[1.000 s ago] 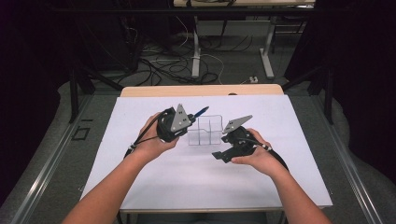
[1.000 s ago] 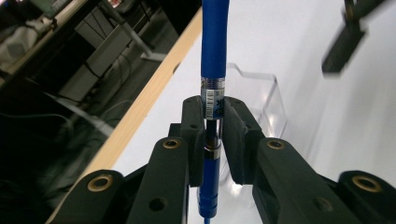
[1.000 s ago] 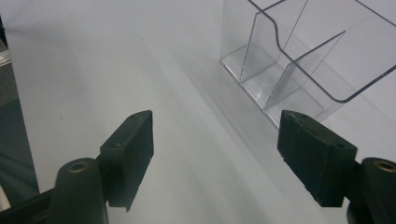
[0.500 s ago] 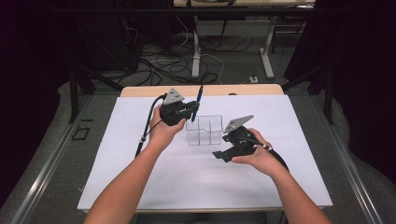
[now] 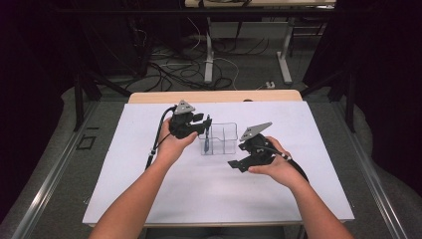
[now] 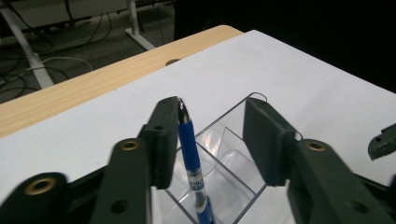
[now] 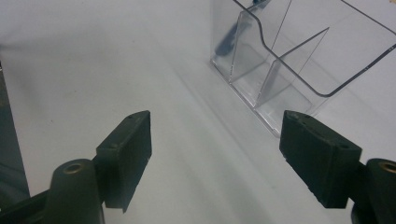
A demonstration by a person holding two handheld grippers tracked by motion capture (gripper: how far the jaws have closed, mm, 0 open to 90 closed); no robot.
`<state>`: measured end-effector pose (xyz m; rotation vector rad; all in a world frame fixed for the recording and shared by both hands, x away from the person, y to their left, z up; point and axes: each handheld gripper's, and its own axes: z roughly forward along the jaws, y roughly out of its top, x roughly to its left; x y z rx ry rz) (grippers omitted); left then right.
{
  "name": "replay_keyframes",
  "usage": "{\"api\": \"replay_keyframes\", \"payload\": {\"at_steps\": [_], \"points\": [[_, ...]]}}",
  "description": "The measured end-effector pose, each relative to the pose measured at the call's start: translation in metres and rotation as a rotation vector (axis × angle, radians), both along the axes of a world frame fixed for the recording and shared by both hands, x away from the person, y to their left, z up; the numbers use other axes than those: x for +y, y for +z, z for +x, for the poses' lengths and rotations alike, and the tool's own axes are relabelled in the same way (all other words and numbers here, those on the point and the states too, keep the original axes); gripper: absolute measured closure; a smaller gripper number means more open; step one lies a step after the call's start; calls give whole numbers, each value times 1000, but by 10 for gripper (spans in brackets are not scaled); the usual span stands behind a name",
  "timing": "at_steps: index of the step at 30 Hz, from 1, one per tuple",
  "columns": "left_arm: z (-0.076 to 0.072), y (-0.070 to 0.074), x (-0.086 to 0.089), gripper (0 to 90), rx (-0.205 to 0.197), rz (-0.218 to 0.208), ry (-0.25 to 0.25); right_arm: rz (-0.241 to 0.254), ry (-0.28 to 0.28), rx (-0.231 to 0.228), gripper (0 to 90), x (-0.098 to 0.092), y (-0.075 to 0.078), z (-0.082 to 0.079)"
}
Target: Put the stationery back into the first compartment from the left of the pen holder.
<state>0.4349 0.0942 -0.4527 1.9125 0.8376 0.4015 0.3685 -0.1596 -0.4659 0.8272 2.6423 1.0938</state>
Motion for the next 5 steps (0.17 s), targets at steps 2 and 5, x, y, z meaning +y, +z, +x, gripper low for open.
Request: {"api": "replay_keyframes", "payload": {"at_steps": [2,5], "points": [[-4,3,3,501,-13,-7,8,-1,-4,-2,235,0,0,0],[-9,6,10,377,-25,-8,21,7,-10,-13,213,-1,1,1]]}}
